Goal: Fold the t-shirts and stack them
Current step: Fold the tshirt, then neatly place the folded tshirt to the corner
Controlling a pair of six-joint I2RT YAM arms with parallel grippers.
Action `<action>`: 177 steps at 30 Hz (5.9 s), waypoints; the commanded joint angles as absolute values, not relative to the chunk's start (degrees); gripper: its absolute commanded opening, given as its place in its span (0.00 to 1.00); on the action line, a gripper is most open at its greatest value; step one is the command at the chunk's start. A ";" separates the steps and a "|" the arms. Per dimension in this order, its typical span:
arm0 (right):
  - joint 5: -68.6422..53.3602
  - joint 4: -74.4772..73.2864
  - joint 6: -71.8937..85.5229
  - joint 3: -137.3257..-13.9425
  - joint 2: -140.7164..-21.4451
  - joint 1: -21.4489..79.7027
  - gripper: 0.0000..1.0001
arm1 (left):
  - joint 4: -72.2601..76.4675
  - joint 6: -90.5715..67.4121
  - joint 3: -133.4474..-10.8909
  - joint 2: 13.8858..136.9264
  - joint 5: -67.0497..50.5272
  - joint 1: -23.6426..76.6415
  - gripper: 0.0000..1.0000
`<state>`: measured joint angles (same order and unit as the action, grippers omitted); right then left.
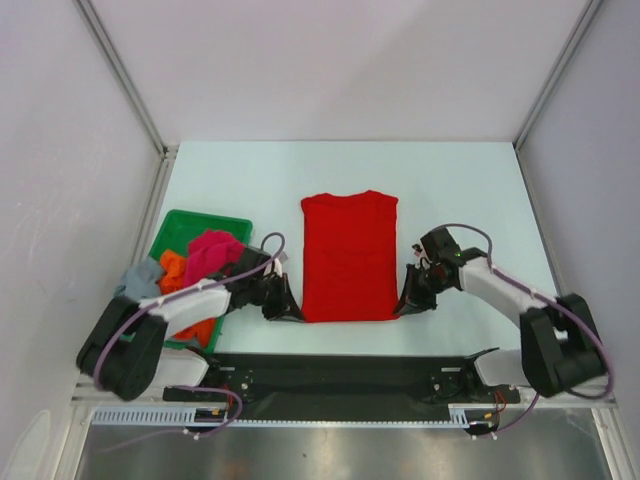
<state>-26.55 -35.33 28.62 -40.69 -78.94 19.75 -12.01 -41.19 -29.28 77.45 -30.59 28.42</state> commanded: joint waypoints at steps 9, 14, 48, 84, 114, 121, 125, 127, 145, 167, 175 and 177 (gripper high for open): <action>-22.42 -51.41 31.47 -47.36 -63.62 21.18 0.00 | -28.64 -42.73 -35.73 58.43 -23.73 29.62 0.00; -21.36 -51.42 29.19 -59.66 -72.75 18.82 0.00 | -31.46 -38.06 -50.69 70.12 -23.38 29.09 0.00; -29.53 -51.15 22.50 -118.56 -134.02 7.21 0.00 | -32.70 -37.18 -105.29 125.86 -29.71 16.87 0.00; -32.17 -46.68 25.92 -121.02 -136.84 9.94 0.00 | -14.85 -45.62 -99.66 128.66 -36.91 18.72 0.15; -23.98 -46.32 19.69 -94.94 -112.95 1.94 0.64 | -23.93 -33.65 -87.22 103.12 -20.13 26.27 0.47; -35.94 -39.38 16.09 -88.59 -113.81 1.76 0.73 | -22.41 -37.88 -84.72 103.62 -20.30 31.73 0.46; -37.52 -36.75 13.71 -88.86 -117.94 1.50 0.79 | -25.48 -35.60 -88.14 106.60 -19.95 31.03 0.46; -39.28 -35.78 13.28 -89.12 -119.52 1.23 0.81 | -26.89 -34.28 -90.43 107.75 -18.46 30.33 0.46; -41.57 -37.72 9.57 -94.31 -131.74 3.60 0.72 | -29.18 -29.18 -92.99 121.28 -18.90 22.32 0.44; -16.55 -41.91 14.25 -107.80 -130.60 6.33 0.00 | -31.37 -25.75 -91.24 112.60 -17.84 22.06 0.44; 2.87 -52.55 2.66 -128.74 -139.12 2.47 0.00 | -30.94 -25.14 -81.49 97.06 -18.02 22.15 0.44; 5.79 -52.21 0.18 -133.91 -142.37 1.59 0.00 | -30.50 -25.49 -77.18 94.15 -18.46 22.15 0.44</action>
